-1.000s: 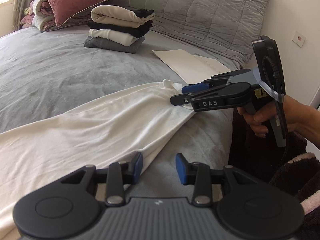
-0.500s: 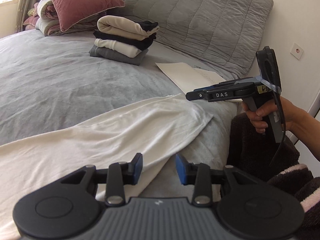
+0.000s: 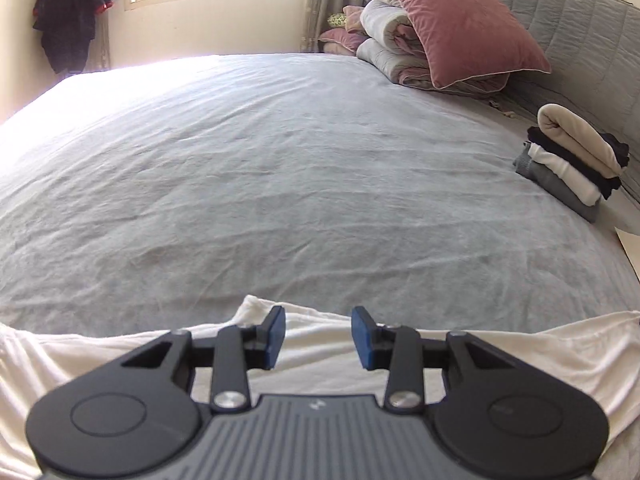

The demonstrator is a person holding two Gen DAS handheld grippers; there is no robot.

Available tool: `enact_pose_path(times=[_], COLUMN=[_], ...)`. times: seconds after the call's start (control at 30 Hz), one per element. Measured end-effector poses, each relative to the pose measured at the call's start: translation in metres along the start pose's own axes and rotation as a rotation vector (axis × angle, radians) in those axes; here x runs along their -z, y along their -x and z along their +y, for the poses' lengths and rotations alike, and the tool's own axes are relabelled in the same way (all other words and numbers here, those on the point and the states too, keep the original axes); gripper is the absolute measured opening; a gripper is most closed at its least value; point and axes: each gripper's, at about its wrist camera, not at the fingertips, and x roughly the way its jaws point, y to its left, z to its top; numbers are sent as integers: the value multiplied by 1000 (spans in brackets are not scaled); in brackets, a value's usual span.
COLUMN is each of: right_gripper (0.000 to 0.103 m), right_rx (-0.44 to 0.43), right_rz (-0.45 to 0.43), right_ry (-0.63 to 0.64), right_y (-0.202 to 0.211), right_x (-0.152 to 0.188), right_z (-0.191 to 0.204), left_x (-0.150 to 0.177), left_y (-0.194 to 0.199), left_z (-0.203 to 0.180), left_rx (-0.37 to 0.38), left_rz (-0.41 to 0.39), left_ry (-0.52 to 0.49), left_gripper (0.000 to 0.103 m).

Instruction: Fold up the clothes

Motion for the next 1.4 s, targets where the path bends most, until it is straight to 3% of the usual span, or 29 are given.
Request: enact_pose_path(times=[0.07, 0.2, 0.43, 0.47, 0.5, 0.57, 0.97, 1.1, 1.33, 1.4], right_gripper=[31, 31, 29, 22, 14, 7, 4, 4, 5, 7], right_rx=[-8, -11, -17, -20, -17, -5, 76, 76, 67, 73], right_rz=[-3, -12, -26, -27, -30, -42, -237, -220, -96, -85], right_ry=[-1, 11, 7, 10, 15, 32, 78, 78, 38, 39], right_y=[-1, -1, -2, -2, -2, -2, 43, 30, -9, -11], right_x=[1, 3, 4, 4, 4, 5, 7, -3, -4, -2], right_z=[0, 1, 2, 3, 4, 8, 16, 15, 10, 11], left_x=[3, 7, 9, 9, 9, 9, 12, 12, 14, 14], left_y=[-10, -19, -26, -27, -28, -30, -11, -18, -35, -35], left_z=[13, 21, 13, 12, 11, 8, 30, 28, 24, 22], left_rx=[-24, 23, -4, -9, -13, -22, -17, -49, -95, -101], left_rz=[1, -31, -59, -62, -66, -74, -189, -178, -133, -130], left_ry=[23, 41, 24, 21, 18, 13, 196, 199, 185, 174], left_gripper=[37, 37, 37, 36, 25, 7, 5, 5, 6, 11])
